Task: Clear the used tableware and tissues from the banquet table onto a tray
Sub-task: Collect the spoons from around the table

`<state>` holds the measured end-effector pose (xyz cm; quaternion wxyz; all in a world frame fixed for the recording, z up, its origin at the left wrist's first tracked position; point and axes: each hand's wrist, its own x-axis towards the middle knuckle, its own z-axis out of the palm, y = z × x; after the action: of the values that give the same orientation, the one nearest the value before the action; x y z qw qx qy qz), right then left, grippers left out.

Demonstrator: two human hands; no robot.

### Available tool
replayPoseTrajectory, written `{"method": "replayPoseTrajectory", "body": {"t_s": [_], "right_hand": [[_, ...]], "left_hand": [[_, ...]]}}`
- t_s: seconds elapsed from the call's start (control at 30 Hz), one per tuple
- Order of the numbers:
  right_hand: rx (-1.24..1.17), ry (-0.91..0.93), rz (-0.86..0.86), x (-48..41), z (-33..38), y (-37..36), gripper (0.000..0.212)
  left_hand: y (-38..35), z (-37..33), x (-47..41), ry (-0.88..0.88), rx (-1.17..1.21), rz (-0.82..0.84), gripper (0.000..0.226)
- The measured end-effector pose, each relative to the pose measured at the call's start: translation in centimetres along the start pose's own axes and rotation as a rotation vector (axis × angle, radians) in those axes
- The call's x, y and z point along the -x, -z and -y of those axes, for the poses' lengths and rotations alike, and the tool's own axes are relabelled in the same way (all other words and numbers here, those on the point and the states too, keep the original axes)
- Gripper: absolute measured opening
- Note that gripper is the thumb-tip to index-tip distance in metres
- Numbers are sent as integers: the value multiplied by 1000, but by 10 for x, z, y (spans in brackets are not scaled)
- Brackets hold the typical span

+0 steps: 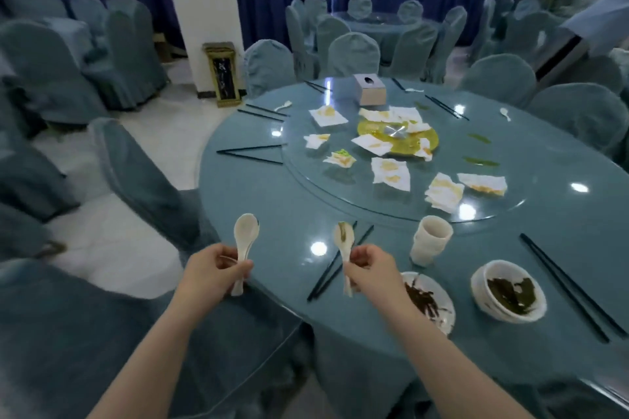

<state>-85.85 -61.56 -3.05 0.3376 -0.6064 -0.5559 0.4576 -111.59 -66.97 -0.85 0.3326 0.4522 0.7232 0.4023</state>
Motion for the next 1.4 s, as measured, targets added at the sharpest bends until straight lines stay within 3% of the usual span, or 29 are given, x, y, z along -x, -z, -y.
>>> {"method": "replayPoseTrajectory", "body": {"t_s": [0.1,0.33,0.5,0.6,0.7,0.93,1.07,1.4], "right_hand": [[26,56,113,26,36,-72,20],[-95,260,492,95,119,-211,58],[-82,386,744,133,162,-301,67],[-67,365,884,155,178,-356,66],[-77,325,982,175,192,-408,51],[-48,290,1218,213,228,-546,38],[-73,214,1271,204,250,-626,32],[-227,26,1161,132,309,-777,24]], "left_hand": [[61,21,23,1,24,-29,13],[186,65,76,46,29,-199,18],[251,97,108,120,-37,-295,19],[287,123,127,181,-11,-361,21],[323,148,143,248,3,-436,23],[425,205,163,323,-143,-598,18],[484,238,133,345,-161,-649,10],[610,285,2,378,-135,-594,3]]}}
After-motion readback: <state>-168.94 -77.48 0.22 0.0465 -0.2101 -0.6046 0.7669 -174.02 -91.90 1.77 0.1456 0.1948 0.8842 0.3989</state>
